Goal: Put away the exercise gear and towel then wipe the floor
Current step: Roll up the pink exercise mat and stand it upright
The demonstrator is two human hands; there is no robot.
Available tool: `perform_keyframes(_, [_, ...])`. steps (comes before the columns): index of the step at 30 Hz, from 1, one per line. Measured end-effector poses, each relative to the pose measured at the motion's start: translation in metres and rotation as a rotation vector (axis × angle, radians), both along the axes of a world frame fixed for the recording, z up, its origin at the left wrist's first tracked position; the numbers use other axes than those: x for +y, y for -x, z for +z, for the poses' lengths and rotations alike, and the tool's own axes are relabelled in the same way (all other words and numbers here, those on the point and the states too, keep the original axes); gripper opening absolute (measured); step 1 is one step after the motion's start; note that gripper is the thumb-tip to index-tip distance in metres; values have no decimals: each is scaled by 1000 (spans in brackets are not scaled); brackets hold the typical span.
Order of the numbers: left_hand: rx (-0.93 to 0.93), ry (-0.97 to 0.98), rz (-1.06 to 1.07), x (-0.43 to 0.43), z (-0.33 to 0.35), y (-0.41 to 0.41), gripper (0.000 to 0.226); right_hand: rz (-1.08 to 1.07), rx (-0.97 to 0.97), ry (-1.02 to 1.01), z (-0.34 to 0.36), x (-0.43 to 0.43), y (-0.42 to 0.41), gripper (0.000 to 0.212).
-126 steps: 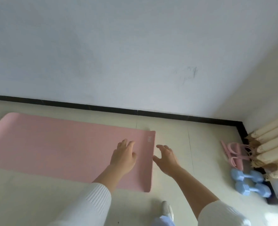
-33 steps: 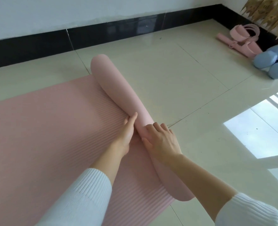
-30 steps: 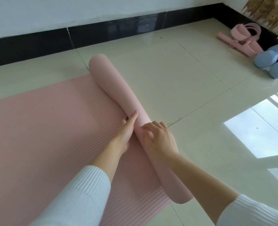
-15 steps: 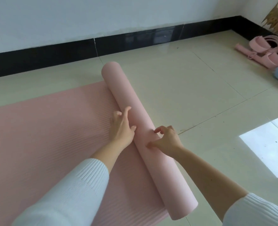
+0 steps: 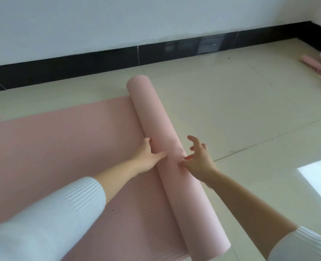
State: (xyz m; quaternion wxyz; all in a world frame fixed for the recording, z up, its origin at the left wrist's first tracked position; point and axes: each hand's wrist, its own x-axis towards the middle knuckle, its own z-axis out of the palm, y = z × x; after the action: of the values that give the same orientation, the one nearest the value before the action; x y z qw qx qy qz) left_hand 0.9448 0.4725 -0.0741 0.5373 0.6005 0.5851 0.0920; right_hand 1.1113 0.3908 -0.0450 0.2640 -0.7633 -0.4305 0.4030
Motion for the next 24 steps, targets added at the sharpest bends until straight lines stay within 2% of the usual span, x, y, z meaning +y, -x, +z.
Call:
perform_keyframes(2, [-50,21,75,-8,-7,7,86,-64,45,107,1,4,3,89])
perform_keyframes(3, [-66,21,93,-10,-9,12,87,-71,77,152,1,5,6,88])
perform_keyframes(5, [-37,-97,53,-12,-5,24,93,-57,135,169,3,5,13,69])
perform_keyframes(7, [73,-340,-42,-14,4,36,92,-54,169,132,7,6,22,44])
perform_keyframes(9, [170,-562,-162,-15,12,46,81,-36,151,96,12,7,30,27])
perform_keyframes(10, [187,-595,-198,-15,14,50,73,-7,112,80,15,8,33,25])
perform_keyframes(12, [148,-539,-160,-15,15,58,57,37,93,52,18,9,41,27])
perform_keyframes(15, [65,-419,-10,-12,17,70,32,61,202,62,20,9,55,29])
perform_keyframes(18, [9,-272,52,-11,19,89,33,85,253,81,21,12,69,31])
perform_keyframes(21, [54,-220,38,-11,23,109,39,45,302,118,25,19,75,31])
perform_keyframes(24, [22,-150,24,-16,27,125,21,-37,457,190,27,24,81,40])
